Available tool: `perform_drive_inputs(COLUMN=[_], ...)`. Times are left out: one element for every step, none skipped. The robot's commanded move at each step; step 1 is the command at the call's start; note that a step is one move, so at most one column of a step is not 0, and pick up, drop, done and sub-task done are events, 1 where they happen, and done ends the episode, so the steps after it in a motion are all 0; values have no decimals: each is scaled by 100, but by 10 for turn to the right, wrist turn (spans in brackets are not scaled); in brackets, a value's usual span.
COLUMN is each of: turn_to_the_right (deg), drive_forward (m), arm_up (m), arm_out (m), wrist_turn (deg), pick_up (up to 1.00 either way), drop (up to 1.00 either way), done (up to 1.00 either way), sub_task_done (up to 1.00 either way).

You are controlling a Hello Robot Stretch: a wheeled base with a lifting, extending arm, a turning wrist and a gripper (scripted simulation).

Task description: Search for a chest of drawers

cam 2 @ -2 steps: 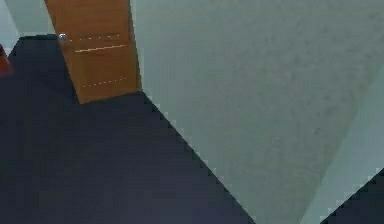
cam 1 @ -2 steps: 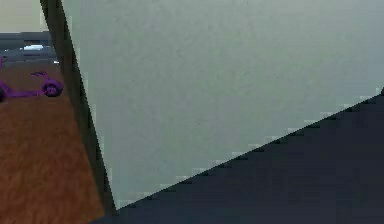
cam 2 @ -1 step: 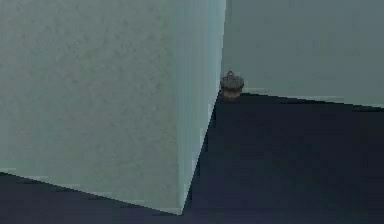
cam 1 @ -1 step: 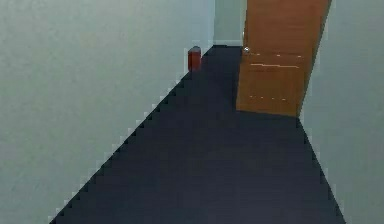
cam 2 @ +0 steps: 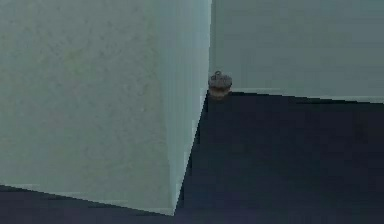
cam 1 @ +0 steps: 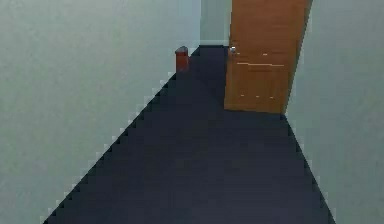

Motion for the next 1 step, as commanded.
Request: perform_drive_inputs(turn_to_the_right=[0], drive_forward=[100], arm_up=[0], arm_out=[0], wrist_turn=[0], pick_up=[0], drop=[0], done=[0], sub_task_done=[0])
